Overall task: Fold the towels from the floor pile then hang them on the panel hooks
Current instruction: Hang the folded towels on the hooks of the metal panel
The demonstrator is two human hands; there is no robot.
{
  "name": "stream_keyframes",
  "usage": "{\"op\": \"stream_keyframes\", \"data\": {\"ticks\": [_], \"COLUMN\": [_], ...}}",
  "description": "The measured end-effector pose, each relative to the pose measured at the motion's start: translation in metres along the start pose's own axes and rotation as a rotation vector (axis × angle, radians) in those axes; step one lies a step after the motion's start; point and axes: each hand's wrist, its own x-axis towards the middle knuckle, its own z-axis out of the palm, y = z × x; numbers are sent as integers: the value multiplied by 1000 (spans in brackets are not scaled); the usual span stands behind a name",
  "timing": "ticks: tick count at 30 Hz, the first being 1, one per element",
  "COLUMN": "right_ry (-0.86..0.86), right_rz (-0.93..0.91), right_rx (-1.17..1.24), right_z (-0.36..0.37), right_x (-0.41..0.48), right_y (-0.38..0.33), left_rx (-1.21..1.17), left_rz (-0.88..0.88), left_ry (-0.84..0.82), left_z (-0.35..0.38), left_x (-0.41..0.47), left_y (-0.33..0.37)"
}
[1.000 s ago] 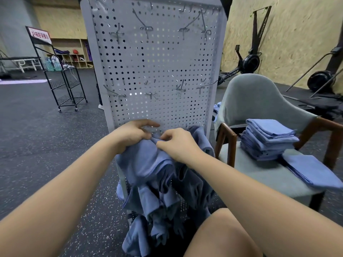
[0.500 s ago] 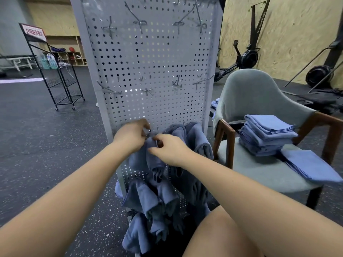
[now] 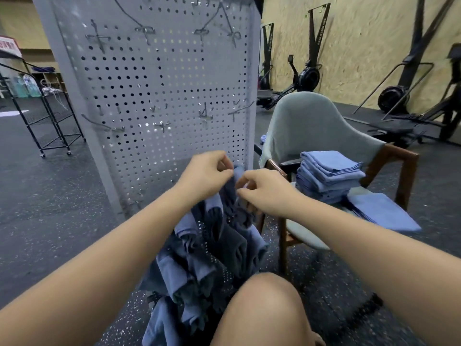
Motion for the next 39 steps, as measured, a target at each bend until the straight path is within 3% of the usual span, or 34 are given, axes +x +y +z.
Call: {"op": "stream_keyframes", "data": {"ticks": [10, 18, 27, 31, 39], "right_ry": [187, 243, 147, 133, 193], "right_rz": [469, 743, 749, 738, 780], "right_rx": [-48, -108, -118, -133, -108], "right_z": [-81, -102, -92, -88, -90], "right_x": [-54, -107, -122, -124, -126], "right_y": [196, 325, 364, 369, 375], "left_rx": [-117, -95, 128, 190, -21], "left_rz": [159, 163, 315, 226, 61], "left_ry": [-316, -464, -405, -433, -481], "left_z": [172, 319, 417, 430, 418], "left_x": [48, 84, 119, 119, 122], "left_y": [140, 188, 204, 213, 219]}}
